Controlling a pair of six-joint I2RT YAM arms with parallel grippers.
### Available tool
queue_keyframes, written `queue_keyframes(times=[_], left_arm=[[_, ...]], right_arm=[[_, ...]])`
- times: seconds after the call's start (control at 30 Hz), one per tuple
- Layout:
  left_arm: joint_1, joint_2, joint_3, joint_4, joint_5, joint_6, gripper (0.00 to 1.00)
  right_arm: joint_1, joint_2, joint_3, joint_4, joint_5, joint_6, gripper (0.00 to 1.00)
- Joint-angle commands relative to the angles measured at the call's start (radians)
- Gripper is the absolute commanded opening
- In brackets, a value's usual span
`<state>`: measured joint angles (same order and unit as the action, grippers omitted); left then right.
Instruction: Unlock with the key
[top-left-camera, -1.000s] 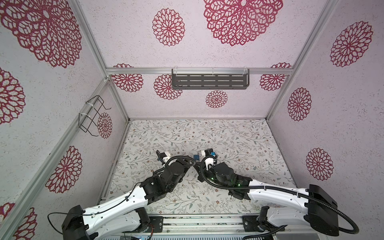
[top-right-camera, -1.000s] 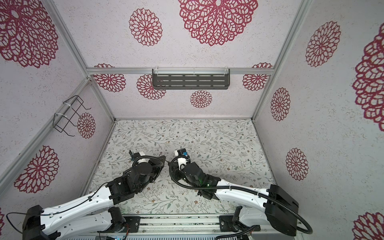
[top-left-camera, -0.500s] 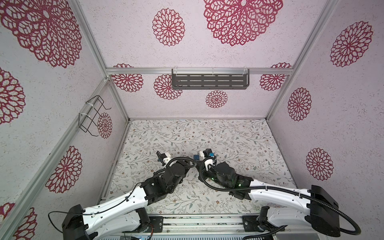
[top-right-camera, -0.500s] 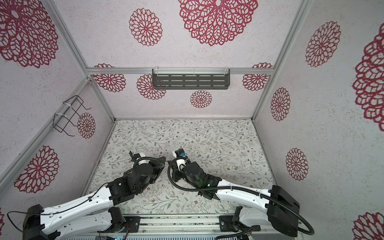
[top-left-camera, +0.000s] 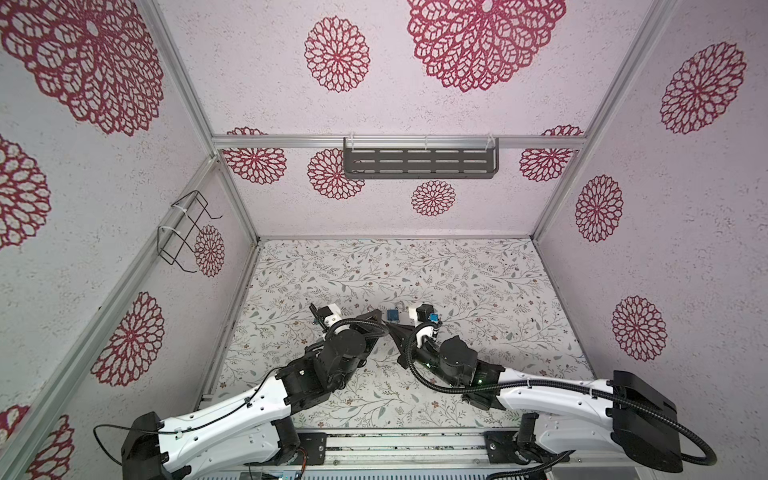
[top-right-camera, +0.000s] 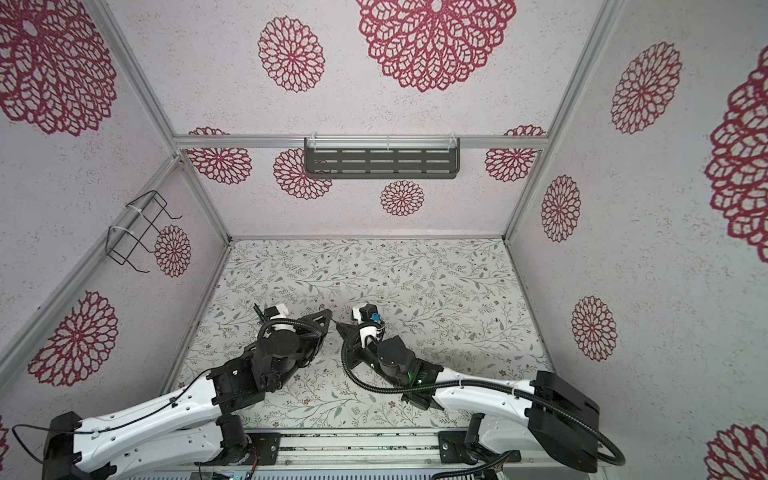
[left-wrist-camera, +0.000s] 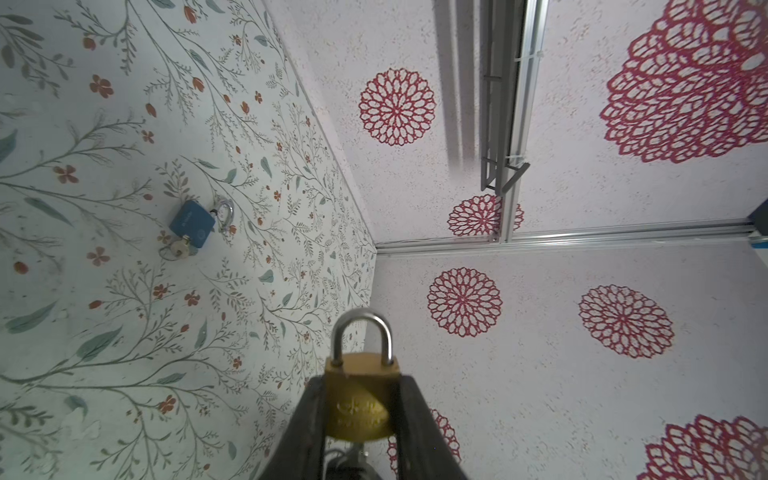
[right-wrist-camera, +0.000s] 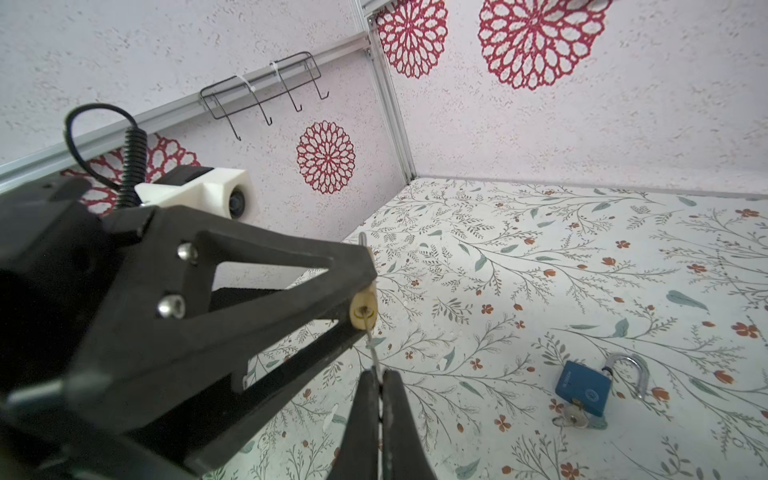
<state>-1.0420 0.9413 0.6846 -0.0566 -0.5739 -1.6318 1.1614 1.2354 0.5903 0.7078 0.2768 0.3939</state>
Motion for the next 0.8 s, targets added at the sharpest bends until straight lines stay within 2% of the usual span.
queue_keyframes(times=[0.0,0.13,0.4,0.63,0.77], left_arm=[[-0.019,-0.011,0.004,0.103,0.024,0.008,0.00],[-0.019,0.002,0.015,0.069,0.010,0.022,0.00],[-0.019,0.025,0.071,-0.087,-0.029,0.093,0.00],[-0.020,0.024,0.058,-0.048,-0.038,0.100,0.00],[-0.020,0.031,0.084,-0.092,-0.039,0.109,0.00]], right_arm=[[0.008,0.007,0.012,0.094,-0.022,0.012,0.00],[-0.006,-0.015,0.041,0.059,-0.086,0.073,0.00],[-0.041,-0.084,0.094,-0.133,-0.111,0.088,0.00],[-0.058,-0.067,0.120,-0.168,-0.169,0.134,0.00],[-0.078,-0.080,0.131,-0.168,-0.232,0.173,0.00]])
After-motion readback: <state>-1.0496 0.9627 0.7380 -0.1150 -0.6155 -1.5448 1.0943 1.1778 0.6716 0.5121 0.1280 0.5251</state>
